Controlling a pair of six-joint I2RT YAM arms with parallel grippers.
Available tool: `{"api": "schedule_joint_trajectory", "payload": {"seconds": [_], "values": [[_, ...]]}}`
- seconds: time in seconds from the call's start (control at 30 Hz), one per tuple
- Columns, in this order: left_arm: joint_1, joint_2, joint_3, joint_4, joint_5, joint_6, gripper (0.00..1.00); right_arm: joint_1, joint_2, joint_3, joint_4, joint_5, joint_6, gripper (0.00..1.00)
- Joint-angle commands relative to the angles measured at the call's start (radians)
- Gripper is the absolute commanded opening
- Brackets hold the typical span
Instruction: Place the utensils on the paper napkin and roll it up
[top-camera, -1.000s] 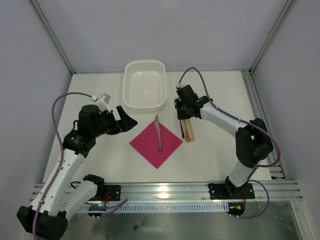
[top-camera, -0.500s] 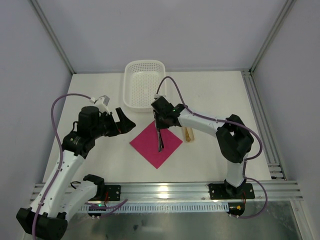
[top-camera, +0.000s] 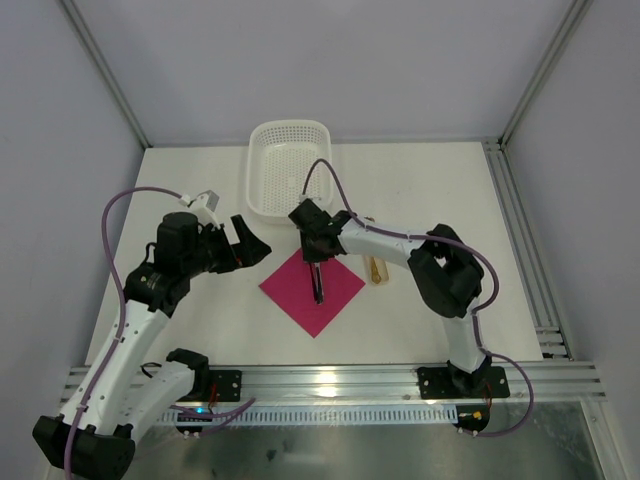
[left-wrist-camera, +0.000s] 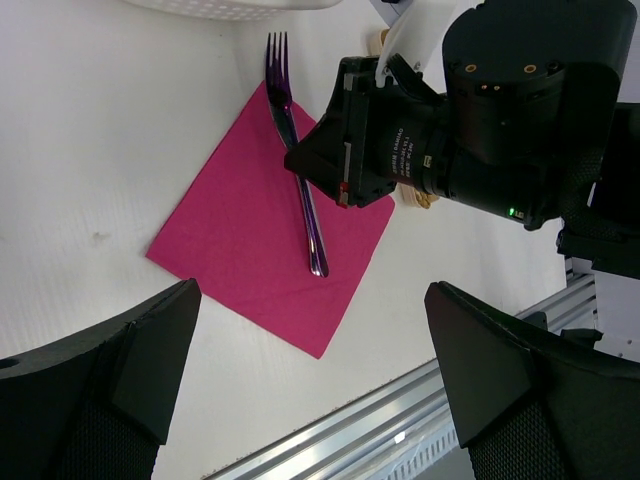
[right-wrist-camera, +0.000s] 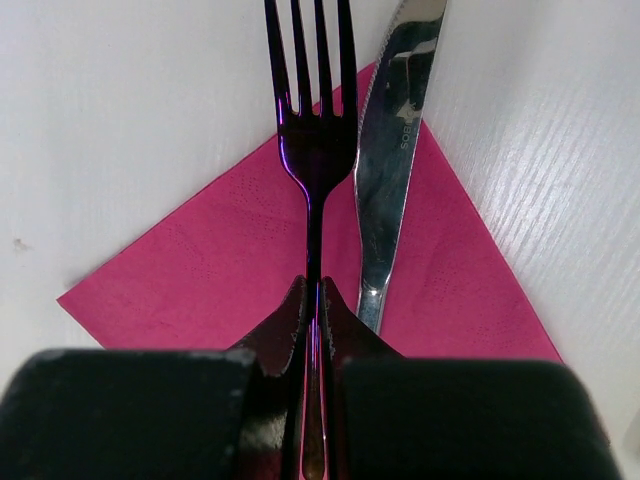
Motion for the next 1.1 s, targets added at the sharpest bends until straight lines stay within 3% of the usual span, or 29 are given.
{"api": "schedule_joint_trajectory", "payload": {"seconds": [0.0, 1.07], "values": [[0.002, -0.01, 0.021, 0.013, -0.009, 0.012, 1.0, 0.013, 0.01, 0.049, -0.01, 0.035, 0.03, 0.04], [0.004, -0.02, 0.02, 0.005, -0.017, 0.011, 0.99, 0.038, 0.071, 0.078, -0.067, 0.083, 0.081, 0.14]]}}
